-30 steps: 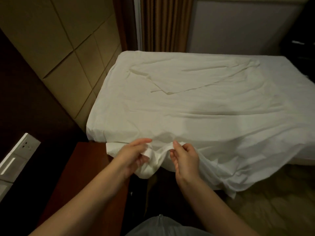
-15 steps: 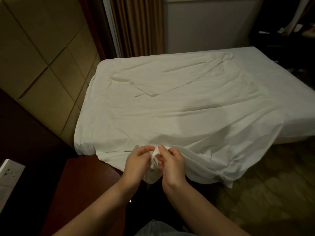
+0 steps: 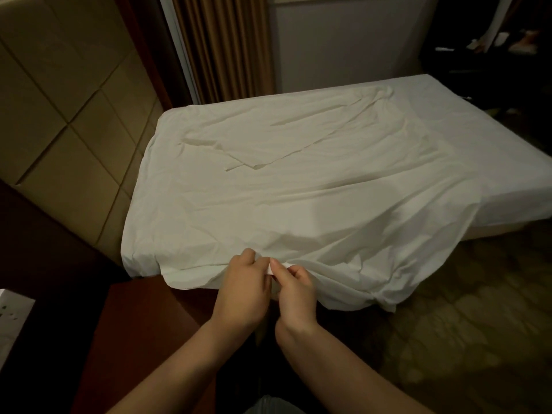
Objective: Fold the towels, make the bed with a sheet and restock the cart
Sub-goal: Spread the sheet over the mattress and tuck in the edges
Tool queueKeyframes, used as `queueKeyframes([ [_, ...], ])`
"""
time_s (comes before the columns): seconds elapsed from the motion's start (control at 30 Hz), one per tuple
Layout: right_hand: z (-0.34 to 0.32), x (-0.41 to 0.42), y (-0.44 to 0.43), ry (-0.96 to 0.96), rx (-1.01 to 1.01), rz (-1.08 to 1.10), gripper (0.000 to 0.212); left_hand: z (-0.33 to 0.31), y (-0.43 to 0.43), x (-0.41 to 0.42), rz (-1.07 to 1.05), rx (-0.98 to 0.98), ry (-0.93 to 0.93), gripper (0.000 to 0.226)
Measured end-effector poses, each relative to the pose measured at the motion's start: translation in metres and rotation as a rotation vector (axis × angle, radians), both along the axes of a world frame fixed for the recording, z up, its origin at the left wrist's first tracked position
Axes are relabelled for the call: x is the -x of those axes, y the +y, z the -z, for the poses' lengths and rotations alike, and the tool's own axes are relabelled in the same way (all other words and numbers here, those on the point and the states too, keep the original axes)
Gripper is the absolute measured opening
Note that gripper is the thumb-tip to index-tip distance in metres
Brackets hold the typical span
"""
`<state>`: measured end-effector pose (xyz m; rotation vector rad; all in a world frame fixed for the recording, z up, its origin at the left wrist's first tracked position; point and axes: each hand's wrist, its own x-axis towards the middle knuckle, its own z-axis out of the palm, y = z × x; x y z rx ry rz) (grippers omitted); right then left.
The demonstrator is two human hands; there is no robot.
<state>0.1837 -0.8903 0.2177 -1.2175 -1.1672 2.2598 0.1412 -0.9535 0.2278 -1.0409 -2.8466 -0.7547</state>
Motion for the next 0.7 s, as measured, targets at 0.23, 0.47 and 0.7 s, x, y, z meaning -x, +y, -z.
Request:
queueKeyframes([
  [0.23, -0.001, 0.003, 0.009, -0.025, 0.277, 0.041, 0.024, 0.007, 0.002, -0.005, 0.079, 0.035, -0.009, 0.060],
  [0.47, -0.003, 0.002, 0.017, -0.014, 0.534, -0.009, 0.029, 0.005, -0.002, -0.004, 0.087, -0.044, 0.029, 0.049],
  [0.7, 0.020, 0.012, 0.062, -0.029, 0.641, 0.175, 0.012, -0.006, -0.002, -0.005, 0.062, -0.180, 0.003, 0.046],
])
